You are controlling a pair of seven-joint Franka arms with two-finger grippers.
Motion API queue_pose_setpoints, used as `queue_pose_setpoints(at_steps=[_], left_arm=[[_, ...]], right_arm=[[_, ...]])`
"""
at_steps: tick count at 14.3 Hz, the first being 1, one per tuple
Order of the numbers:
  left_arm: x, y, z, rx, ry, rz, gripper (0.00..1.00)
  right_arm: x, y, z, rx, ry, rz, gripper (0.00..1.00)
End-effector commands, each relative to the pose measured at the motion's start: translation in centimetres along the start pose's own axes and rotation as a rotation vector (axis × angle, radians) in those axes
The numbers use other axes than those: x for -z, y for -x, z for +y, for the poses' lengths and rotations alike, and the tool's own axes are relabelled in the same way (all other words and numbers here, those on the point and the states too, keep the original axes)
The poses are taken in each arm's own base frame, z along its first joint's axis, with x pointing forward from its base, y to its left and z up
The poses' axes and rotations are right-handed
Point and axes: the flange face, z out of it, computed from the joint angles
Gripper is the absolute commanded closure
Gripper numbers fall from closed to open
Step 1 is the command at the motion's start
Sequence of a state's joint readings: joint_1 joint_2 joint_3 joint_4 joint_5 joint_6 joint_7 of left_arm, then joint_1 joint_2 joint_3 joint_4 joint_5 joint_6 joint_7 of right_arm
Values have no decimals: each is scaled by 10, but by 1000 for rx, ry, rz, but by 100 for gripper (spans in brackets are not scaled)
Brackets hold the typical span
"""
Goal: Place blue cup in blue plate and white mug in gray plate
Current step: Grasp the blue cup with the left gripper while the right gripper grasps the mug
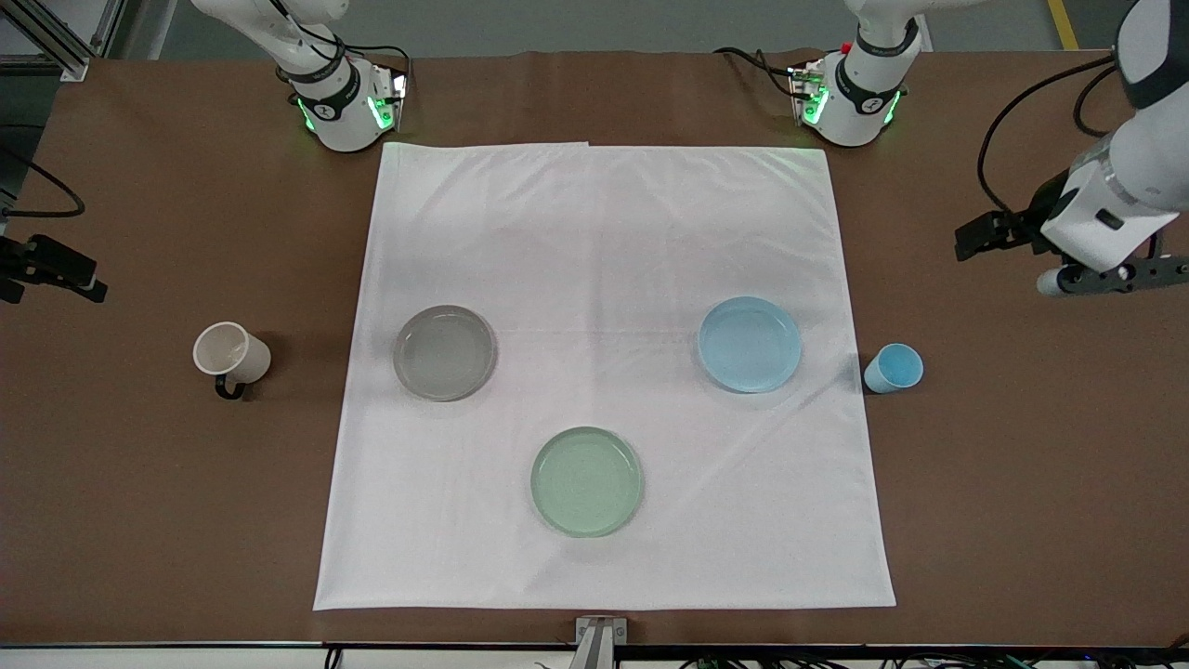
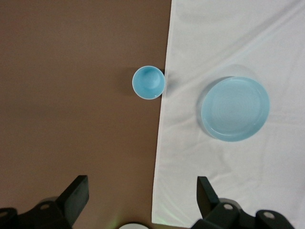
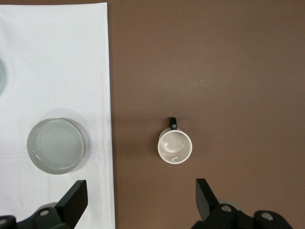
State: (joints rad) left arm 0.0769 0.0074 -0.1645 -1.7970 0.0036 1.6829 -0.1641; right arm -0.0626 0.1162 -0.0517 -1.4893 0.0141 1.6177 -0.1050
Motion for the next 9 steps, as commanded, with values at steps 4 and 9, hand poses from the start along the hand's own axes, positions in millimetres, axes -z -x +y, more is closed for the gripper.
queue_pose_setpoints(at_steps=[4, 9], left_arm=[[-153, -30, -34, 54, 29, 69, 0], [-230, -59, -45, 46, 26, 62, 18]], right_arm=[[-129, -39, 43, 21, -7, -151, 0], [-277, -30, 69, 76, 13, -32, 0]])
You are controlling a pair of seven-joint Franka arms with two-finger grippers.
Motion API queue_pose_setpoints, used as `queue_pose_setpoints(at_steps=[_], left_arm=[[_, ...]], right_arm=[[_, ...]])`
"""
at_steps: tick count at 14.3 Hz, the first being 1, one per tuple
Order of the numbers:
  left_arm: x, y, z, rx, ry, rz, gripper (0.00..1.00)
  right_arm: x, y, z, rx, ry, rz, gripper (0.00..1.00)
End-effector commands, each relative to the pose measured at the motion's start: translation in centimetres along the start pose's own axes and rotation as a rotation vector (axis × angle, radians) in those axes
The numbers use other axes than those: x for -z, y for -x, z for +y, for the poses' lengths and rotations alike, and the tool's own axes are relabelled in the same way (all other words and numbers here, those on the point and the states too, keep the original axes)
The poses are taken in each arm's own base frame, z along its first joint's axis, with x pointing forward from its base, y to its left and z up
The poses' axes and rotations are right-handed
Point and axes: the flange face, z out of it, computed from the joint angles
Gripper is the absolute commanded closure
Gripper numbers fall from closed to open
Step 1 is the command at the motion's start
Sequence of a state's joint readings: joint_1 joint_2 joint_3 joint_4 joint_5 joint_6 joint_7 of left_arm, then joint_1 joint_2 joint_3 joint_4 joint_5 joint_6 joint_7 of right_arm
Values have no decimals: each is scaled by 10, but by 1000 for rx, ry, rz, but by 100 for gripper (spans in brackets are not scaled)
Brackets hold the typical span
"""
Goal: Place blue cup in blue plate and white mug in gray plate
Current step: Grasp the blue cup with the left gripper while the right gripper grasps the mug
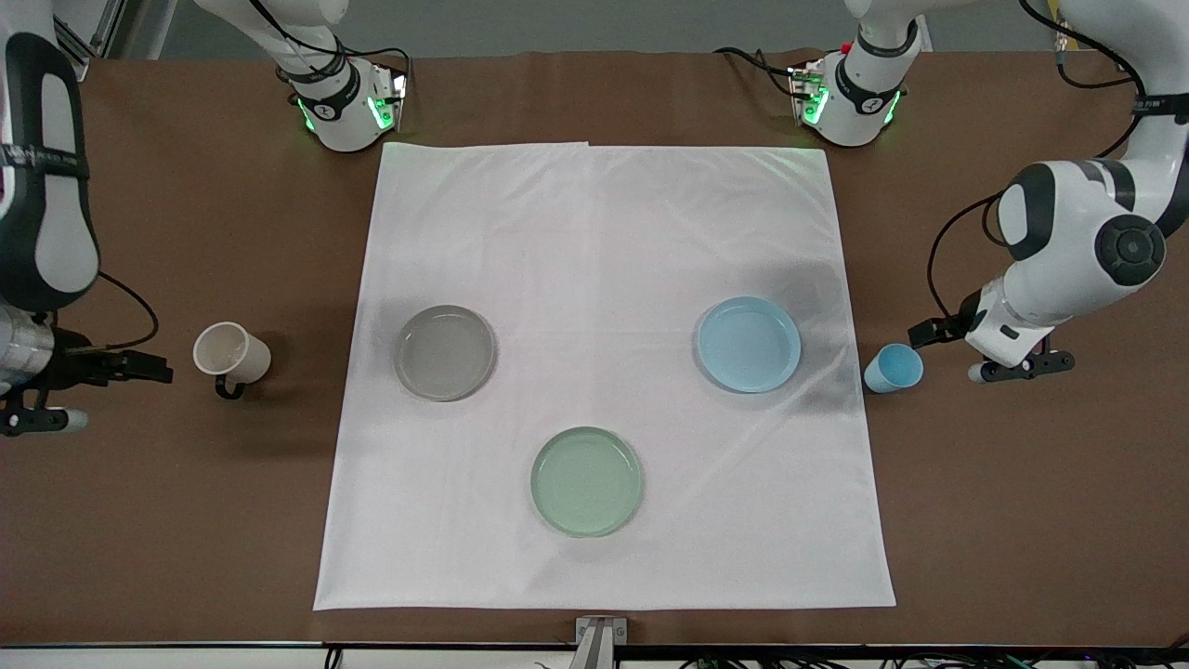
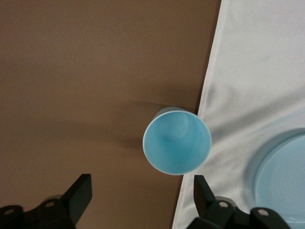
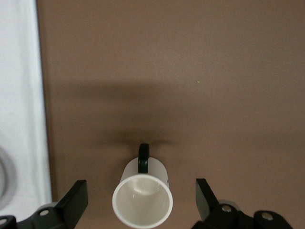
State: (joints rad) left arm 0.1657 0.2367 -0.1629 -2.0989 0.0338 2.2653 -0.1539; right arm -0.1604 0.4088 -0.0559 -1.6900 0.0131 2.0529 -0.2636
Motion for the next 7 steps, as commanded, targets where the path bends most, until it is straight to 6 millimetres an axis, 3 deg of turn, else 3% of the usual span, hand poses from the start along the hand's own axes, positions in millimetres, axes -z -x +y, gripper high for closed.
queue_pose_setpoints(at_steps=[1, 3, 5, 7], left_arm=[[-23, -13, -2, -10, 2, 25, 23], [-36, -18, -2, -8, 10, 31, 32], [-41, -21, -1, 3, 14, 31, 58], [-49, -21, -1, 11, 14, 17, 78]], right_arm=[[-57, 21, -7, 22, 13, 43, 0], [-81, 23, -10, 25, 14, 42, 0], [-92, 23, -12, 27, 10, 30, 0], [-101, 23, -13, 28, 9, 23, 0]])
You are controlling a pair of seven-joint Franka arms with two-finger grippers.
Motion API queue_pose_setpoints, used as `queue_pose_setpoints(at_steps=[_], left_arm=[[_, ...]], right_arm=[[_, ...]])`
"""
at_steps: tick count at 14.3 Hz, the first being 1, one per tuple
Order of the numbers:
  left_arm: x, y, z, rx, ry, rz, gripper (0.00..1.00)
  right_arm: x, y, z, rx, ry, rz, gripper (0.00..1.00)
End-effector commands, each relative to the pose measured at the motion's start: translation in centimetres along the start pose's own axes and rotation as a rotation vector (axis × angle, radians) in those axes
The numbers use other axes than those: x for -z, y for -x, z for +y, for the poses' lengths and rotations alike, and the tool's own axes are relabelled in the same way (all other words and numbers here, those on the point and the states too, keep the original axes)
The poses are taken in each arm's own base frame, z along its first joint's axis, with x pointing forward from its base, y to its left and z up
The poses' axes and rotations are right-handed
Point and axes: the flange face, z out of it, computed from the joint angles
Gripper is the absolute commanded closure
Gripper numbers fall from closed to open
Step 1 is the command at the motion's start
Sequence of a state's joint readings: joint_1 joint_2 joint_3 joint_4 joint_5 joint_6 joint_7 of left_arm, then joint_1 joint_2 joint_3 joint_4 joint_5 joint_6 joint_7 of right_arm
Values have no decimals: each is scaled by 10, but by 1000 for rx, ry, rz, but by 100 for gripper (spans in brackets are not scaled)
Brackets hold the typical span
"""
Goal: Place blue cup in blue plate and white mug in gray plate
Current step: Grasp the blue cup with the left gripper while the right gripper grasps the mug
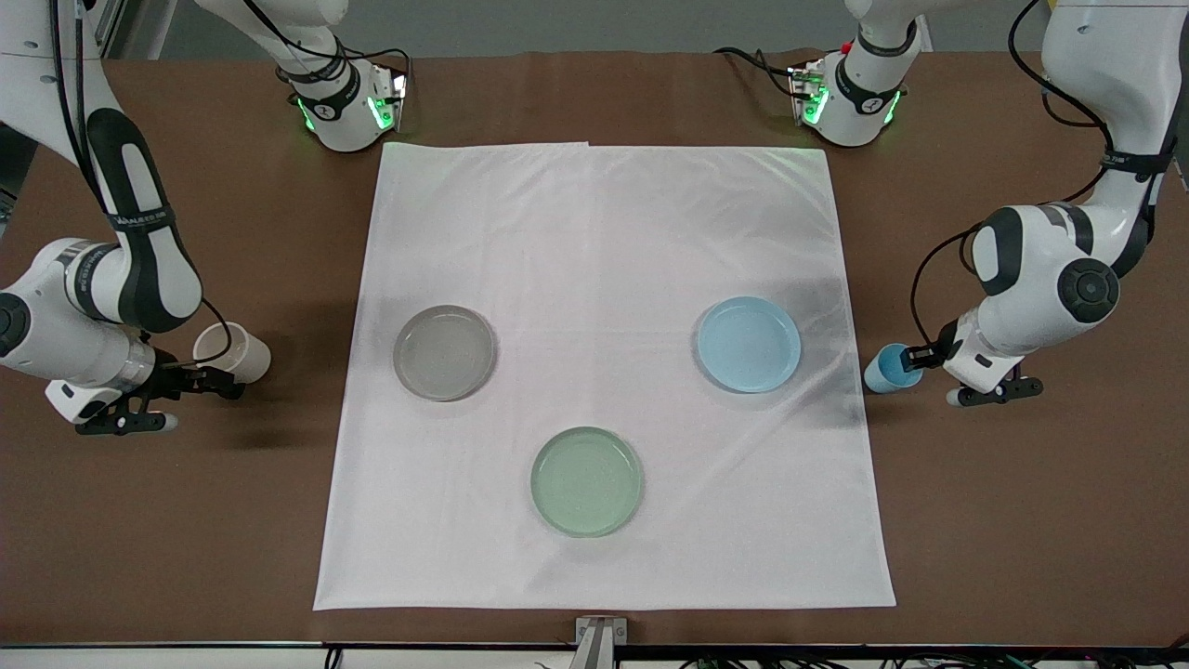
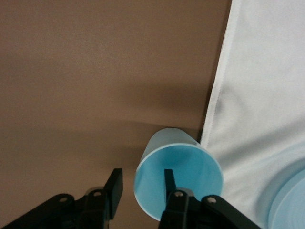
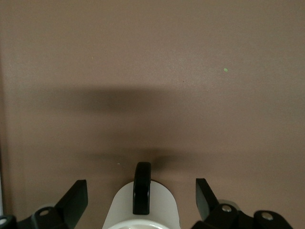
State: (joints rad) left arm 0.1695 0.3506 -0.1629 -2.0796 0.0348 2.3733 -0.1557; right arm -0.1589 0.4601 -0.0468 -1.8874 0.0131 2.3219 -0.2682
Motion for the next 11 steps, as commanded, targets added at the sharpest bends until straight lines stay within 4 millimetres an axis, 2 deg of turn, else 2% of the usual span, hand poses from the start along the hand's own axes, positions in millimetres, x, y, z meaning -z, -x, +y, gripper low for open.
queue_pose_setpoints(at_steps=[1, 3, 4, 7, 9, 10, 11], left_arm=[[-4, -5, -1, 4, -7, 2, 84], [-3, -5, -1, 3, -8, 4, 99], [2, -4, -1, 1, -10, 5, 100], [42, 2, 12, -14, -21, 12, 100], [74, 18, 50, -25, -25, 9, 100], [83, 26, 68, -17, -28, 1, 100], [83, 34, 89, 3, -28, -11, 100]], right_arm=[[-5, 3, -3, 16, 3, 3, 0], [-14, 9, -3, 17, 0, -10, 3], [-16, 11, -4, 18, -2, -18, 9], [-21, 15, -3, 17, -5, -28, 34], [-21, 15, -3, 17, -5, -28, 42], [-21, 15, -2, 17, -4, -27, 44], [-20, 14, -2, 19, -3, -25, 46]])
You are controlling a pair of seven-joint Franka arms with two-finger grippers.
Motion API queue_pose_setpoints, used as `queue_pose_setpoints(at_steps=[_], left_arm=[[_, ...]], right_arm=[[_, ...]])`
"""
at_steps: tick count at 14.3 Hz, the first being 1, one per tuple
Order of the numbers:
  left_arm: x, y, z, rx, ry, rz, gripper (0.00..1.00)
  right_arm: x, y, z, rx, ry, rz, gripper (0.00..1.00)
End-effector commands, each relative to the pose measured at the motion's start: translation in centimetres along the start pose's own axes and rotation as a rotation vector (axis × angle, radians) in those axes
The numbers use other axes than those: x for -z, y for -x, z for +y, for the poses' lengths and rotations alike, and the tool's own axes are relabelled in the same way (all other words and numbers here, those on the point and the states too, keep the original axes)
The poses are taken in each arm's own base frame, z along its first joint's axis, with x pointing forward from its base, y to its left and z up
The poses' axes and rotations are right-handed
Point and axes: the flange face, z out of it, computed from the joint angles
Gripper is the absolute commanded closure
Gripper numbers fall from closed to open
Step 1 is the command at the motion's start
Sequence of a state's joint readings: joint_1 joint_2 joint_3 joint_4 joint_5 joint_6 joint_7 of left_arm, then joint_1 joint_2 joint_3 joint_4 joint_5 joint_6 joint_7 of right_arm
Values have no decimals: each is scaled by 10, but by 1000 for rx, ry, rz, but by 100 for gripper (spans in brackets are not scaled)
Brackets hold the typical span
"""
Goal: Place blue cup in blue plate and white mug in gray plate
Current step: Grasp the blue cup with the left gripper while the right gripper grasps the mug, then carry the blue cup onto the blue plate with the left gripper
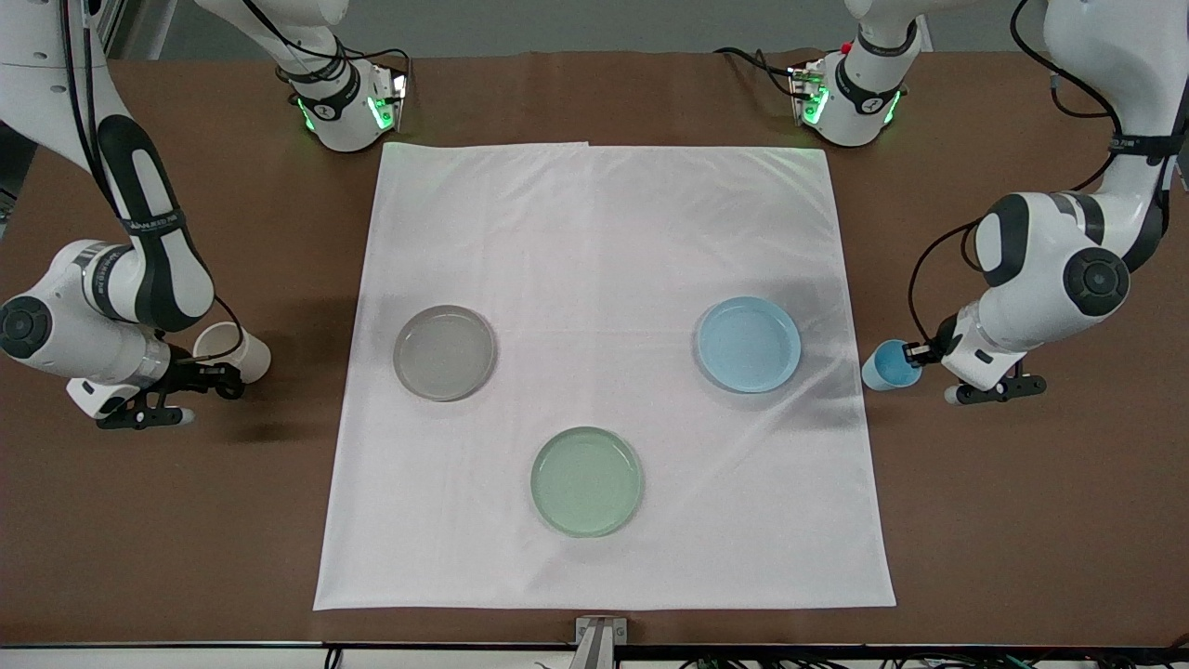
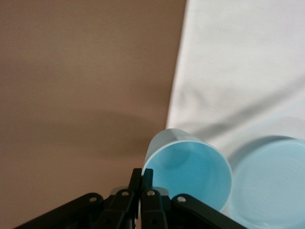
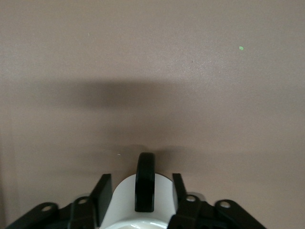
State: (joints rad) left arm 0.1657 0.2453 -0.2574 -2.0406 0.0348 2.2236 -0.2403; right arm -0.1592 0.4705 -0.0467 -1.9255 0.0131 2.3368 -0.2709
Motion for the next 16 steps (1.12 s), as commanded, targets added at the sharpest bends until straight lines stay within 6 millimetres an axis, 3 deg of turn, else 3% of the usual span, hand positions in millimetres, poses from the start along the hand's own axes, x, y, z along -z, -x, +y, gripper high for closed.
queue_pose_setpoints(at_steps=[1, 3, 7, 8, 13, 14, 15, 16], left_arm=[[17, 29, 59, 30, -19, -9, 100], [5, 46, 108, 59, -6, -29, 100], [-34, 80, 180, 117, -6, -72, 100], [-42, 86, 189, 111, -27, -64, 100], [-73, 78, 193, 136, -30, -36, 97], [-70, 74, 192, 142, -23, -28, 76], [-66, 69, 191, 149, -20, -24, 33], [-56, 65, 189, 159, -17, -9, 0]], right_arm=[[1, 4, 1, 16, 7, 10, 48], [-1, 3, 1, 16, 9, 16, 51], [-2, 3, 2, 14, 8, 13, 58], [-3, 4, 2, 14, 7, 11, 61], [-2, 3, 3, 14, 8, 14, 80], [0, 2, 3, 20, 10, 16, 82], [0, 2, 3, 38, 10, 15, 86], [0, 2, 4, 58, 10, 15, 90]])
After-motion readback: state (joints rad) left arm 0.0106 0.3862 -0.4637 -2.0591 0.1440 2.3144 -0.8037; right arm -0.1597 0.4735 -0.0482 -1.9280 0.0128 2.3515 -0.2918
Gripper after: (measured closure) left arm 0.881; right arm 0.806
